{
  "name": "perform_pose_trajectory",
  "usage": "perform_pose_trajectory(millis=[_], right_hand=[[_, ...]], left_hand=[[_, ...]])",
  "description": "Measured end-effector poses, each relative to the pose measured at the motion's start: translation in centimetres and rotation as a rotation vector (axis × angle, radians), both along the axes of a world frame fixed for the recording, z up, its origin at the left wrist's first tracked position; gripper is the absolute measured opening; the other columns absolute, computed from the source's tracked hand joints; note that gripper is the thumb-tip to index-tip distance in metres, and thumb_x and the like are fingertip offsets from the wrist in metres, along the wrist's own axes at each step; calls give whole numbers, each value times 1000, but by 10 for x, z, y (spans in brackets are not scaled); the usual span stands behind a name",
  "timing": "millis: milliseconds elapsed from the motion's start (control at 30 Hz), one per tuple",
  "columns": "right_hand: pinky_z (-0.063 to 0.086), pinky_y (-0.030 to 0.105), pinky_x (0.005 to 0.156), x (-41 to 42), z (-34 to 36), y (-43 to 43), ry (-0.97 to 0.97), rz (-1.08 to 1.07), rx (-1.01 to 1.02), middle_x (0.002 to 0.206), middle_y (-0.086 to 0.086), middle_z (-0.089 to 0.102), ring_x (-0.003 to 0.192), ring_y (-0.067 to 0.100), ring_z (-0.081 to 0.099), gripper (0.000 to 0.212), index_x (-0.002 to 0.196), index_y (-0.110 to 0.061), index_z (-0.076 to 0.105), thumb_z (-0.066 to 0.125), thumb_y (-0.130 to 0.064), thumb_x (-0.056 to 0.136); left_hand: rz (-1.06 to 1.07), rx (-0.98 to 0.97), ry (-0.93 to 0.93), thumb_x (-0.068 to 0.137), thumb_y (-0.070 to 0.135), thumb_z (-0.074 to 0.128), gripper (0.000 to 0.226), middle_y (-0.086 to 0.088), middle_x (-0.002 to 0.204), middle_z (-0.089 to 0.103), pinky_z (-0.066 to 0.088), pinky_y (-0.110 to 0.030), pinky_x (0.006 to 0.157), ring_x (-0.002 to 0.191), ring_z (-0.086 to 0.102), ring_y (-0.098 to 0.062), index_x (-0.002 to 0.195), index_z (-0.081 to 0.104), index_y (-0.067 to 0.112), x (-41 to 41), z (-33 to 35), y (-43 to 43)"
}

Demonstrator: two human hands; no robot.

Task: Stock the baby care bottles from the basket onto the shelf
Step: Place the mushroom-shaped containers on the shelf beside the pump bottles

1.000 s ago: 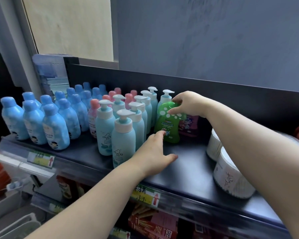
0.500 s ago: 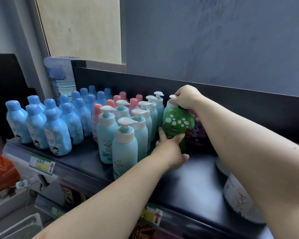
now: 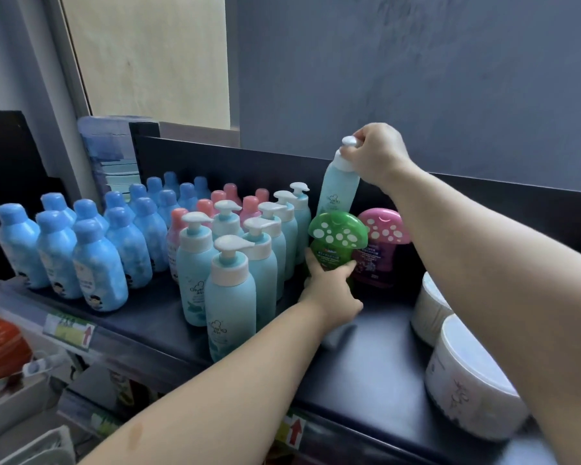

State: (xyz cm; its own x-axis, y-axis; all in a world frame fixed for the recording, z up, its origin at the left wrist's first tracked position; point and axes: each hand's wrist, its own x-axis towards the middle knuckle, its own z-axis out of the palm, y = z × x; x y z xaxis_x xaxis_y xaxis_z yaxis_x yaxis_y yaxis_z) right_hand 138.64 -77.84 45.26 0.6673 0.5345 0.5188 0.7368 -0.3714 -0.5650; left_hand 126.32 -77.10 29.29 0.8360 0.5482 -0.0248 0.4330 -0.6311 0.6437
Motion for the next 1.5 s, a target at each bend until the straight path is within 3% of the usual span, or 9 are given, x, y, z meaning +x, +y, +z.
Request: perform_pose_trajectory(millis=[167,433,567,700,867,1000,1200,1333,1500], right_hand=[[50,33,83,-8,21,-13,-98,-8,94,115,8,59,97,25,57,29,105,-4,65,59,-27,89],[41,22,73,-34,49,-37,-193,14,181,99,0,58,88,14,52,25,97,-7,69,59,-29,90],[43,22,63,-56,58,-51,-162,56,196,89,2,62,76,14,53,25,91,-8,71,61,-31,89],[41,20,51,-87,69,-58,-130,78,214,90,3,64,75,17,59,24,92,-11,71,63,-33,89],[59,41,76,-137,82,-52,-80,140,302,94,10,72,87,25,71,26,86,-8,72,68,-34,84],[59,46,76,-180,84,-36,-32,214,321,88,11,72,87,29,71,23,76,-12,71,70,-34,80],[59,44,77,-231,53,1,73,261,238,87,10,72,86,28,71,20,69,-19,66,71,-28,86],[59,38,77,-247,18,24,56,219,100,85,6,70,80,23,68,18,83,-12,70,68,-30,87],[41,24,61,-259,-25,36,-37,154,-114,79,0,63,63,11,51,24,94,-9,70,64,-31,89]], left_hand=[[31,13,15,83,24,64,78,-11,149,-39,31,-34,110,137,32,-35,145,23,47,9,2,5],[-32,-26,28,84,31,66,82,-12,152,-33,30,-33,112,142,26,-32,148,15,43,-6,11,-4],[-123,101,-16,88,38,59,81,-10,160,-1,24,-34,114,145,18,-25,152,12,25,-38,22,-20],[-154,240,-225,90,38,58,64,-2,150,37,30,-29,111,137,35,-15,145,35,15,-84,40,-24],[-192,263,-378,90,37,59,49,3,136,53,33,-19,101,126,46,-10,135,51,19,-139,58,-22],[-198,266,-430,90,35,61,43,6,128,60,33,-11,92,118,52,-7,130,56,19,-182,60,-11],[-163,242,-371,88,37,62,42,7,123,62,39,-15,93,111,56,-6,126,58,21,-241,42,20],[-135,237,-307,88,40,61,42,8,122,63,42,-21,97,113,55,-7,127,57,22,-273,23,43],[-76,186,-210,89,44,58,43,13,122,60,42,-21,97,113,53,-4,128,55,27,-297,1,64]])
